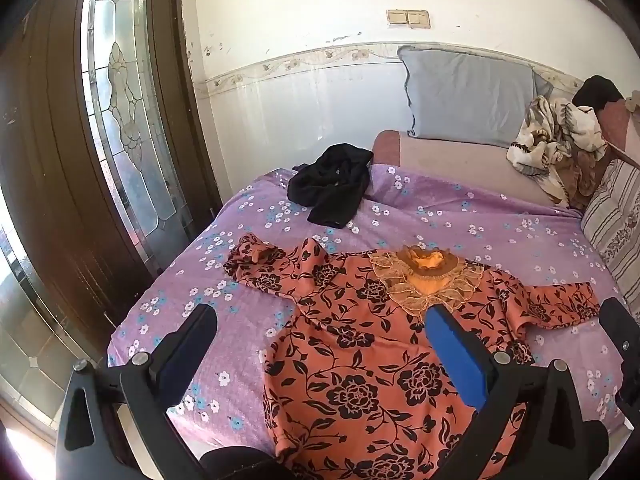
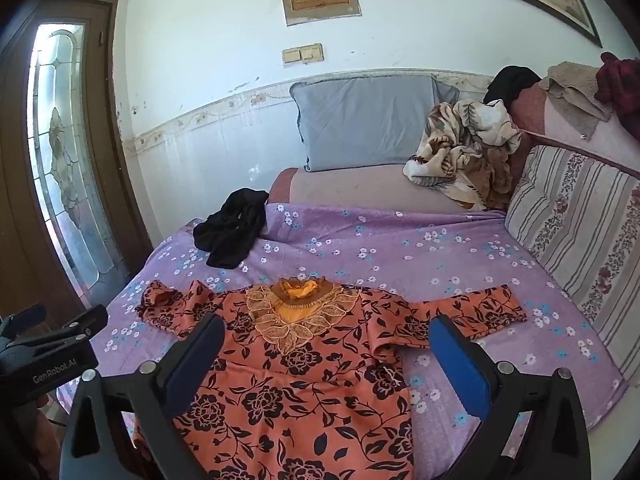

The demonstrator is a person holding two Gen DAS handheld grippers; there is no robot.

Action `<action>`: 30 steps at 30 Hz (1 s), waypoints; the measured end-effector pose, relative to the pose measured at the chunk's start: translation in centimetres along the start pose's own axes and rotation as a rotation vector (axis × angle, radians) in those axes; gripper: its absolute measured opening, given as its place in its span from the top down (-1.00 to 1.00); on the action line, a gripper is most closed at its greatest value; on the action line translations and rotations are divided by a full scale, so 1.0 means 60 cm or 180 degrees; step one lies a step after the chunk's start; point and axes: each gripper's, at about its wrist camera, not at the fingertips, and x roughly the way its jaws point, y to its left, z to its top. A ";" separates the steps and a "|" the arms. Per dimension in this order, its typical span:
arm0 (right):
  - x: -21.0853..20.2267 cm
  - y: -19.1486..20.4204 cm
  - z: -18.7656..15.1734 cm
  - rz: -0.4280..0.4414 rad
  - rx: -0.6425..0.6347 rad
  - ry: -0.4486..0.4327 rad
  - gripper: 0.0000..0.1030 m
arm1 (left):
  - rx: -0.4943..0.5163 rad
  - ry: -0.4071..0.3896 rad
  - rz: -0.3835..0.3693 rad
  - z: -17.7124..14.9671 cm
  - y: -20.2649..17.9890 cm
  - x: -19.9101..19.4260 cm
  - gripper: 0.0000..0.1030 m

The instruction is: Fold small clothes

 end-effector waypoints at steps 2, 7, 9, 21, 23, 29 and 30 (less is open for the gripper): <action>0.005 0.000 -0.003 0.0004 -0.0003 0.0012 -1.00 | 0.0000 0.0017 0.0004 -0.001 0.001 0.003 -1.00; 0.005 -0.002 -0.003 0.0016 -0.0020 0.0064 -1.00 | -0.0003 0.0039 -0.0003 -0.004 0.002 0.004 -1.00; 0.005 0.002 -0.001 0.0022 -0.0018 0.0077 -1.00 | -0.0003 0.0044 -0.0001 -0.005 0.003 0.004 -1.00; 0.018 0.011 -0.008 0.0082 -0.0006 0.0072 -1.00 | -0.0017 0.0038 0.0015 -0.009 0.006 0.018 -1.00; 0.019 0.013 -0.008 0.0098 0.0014 0.0082 -1.00 | -0.0024 0.0041 0.0019 -0.010 0.007 0.019 -1.00; 0.027 0.013 -0.010 0.0129 0.0058 0.0118 -1.00 | -0.0056 0.0057 0.0005 -0.009 0.008 0.021 -1.00; 0.028 0.013 -0.010 0.0137 0.0075 0.0109 -1.00 | -0.0068 0.0059 -0.0002 -0.009 0.009 0.021 -1.00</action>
